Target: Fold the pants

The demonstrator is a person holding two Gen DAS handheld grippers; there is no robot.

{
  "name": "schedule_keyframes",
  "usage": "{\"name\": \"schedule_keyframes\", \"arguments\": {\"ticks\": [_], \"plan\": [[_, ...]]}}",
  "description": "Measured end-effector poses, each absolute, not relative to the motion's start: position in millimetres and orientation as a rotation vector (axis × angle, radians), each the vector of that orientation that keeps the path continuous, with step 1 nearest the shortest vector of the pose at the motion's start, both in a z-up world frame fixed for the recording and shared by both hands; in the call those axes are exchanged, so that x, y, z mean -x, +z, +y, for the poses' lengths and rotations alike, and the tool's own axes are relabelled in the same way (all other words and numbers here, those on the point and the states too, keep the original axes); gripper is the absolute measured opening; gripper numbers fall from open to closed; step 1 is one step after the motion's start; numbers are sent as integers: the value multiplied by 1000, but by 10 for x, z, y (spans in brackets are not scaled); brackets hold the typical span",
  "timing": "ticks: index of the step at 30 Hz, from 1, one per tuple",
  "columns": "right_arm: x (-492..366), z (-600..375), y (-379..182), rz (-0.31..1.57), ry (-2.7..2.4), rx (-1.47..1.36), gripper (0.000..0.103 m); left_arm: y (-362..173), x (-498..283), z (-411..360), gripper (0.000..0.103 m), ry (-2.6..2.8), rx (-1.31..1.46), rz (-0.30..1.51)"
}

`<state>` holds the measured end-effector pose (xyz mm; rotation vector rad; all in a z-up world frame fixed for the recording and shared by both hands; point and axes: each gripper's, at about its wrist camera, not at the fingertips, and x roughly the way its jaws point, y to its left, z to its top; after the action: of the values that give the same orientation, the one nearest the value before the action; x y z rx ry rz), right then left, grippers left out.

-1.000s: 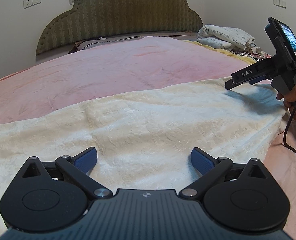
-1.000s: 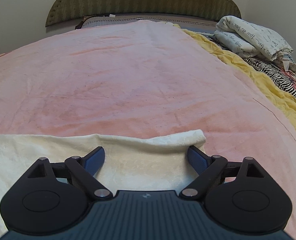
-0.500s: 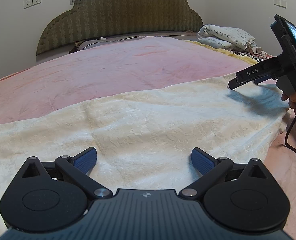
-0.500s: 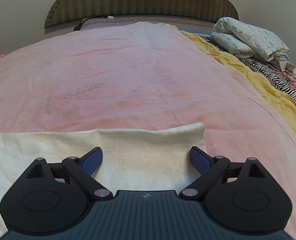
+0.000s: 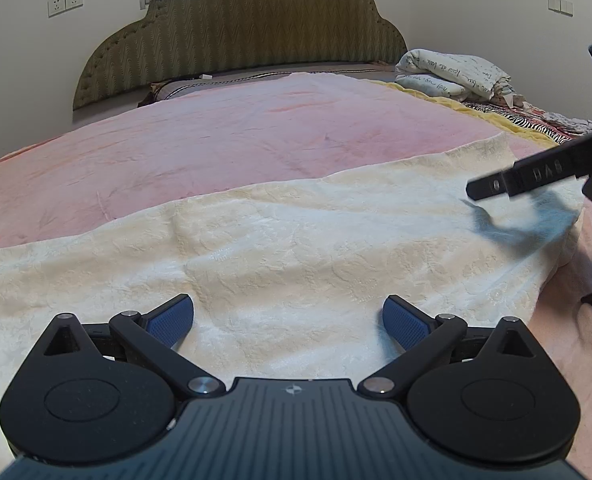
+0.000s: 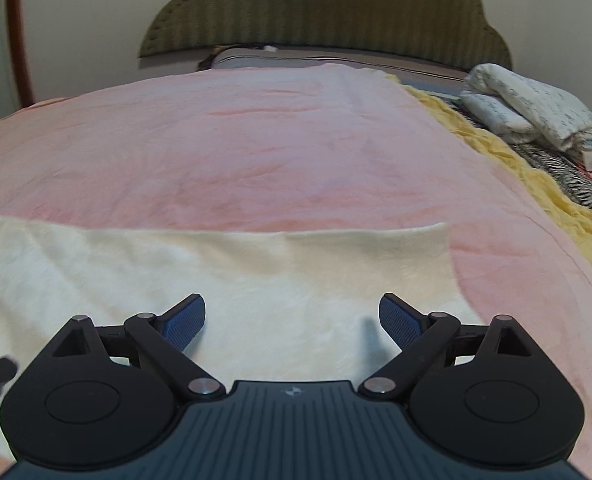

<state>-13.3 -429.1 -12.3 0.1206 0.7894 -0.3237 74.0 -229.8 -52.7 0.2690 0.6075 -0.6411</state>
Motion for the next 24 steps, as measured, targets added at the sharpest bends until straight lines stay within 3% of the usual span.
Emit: {"name": "schedule_keyframes", "arguments": {"ticks": [4, 16, 24], "plan": [[120, -4122, -273, 851, -318, -12, 99, -527, -743, -2292, 103, -640, -270, 607], [165, -3548, -214, 782, -369, -73, 102, -534, -762, -2300, 103, -603, -276, 621], [309, -3704, -334, 774, -356, -190, 103, -525, -749, -2301, 103, -598, -281, 619]]}}
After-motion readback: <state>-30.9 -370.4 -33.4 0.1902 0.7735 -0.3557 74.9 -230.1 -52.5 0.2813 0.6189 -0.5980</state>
